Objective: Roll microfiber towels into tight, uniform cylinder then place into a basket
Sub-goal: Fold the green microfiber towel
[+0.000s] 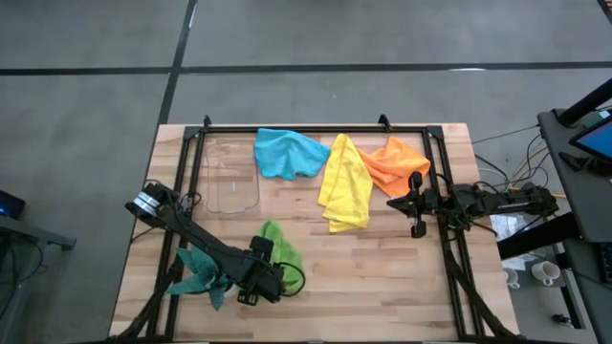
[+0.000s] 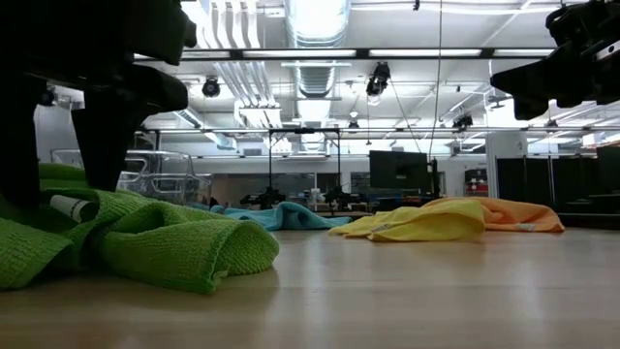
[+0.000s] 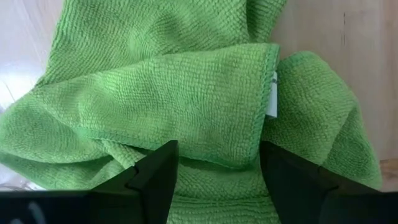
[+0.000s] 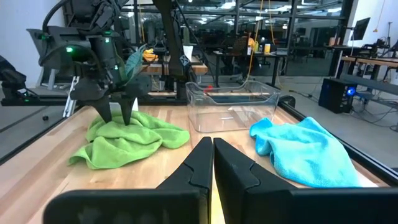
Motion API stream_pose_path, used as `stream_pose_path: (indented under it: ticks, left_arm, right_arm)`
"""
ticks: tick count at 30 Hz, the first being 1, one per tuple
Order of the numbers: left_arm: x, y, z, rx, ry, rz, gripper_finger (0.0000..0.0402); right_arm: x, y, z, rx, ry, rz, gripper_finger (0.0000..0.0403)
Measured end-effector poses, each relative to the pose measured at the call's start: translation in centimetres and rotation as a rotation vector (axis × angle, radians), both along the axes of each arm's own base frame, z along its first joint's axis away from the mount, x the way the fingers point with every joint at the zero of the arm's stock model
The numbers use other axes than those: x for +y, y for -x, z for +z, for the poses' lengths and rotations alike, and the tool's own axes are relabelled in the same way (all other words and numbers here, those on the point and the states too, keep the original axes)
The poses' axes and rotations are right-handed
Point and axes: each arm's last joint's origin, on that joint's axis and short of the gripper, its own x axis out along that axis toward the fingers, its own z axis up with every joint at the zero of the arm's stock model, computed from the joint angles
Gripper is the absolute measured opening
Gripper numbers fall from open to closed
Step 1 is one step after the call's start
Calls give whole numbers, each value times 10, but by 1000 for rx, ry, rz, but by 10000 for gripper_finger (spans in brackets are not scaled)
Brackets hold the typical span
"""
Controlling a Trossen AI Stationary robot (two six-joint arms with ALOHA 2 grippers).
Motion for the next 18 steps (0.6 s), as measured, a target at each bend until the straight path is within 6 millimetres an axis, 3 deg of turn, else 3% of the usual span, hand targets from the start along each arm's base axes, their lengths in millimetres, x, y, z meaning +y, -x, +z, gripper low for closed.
stream_pose_path:
  ticks: [5, 12, 15, 18]
  left_arm:
    - [0, 0, 0, -6, -9, 0, 173]
    - [1, -3, 4, -32, -39, -21, 16]
    - [2, -10, 17, -81, -45, -43, 7]
    - [9, -22, 45, -172, -57, -76, 2]
  right_arm:
    - [0, 0, 0, 0, 0, 0, 9]
    - [0, 0, 0, 0, 0, 0, 9]
    - [0, 0, 0, 0, 0, 0, 9]
    - [0, 0, 0, 0, 0, 0, 9]
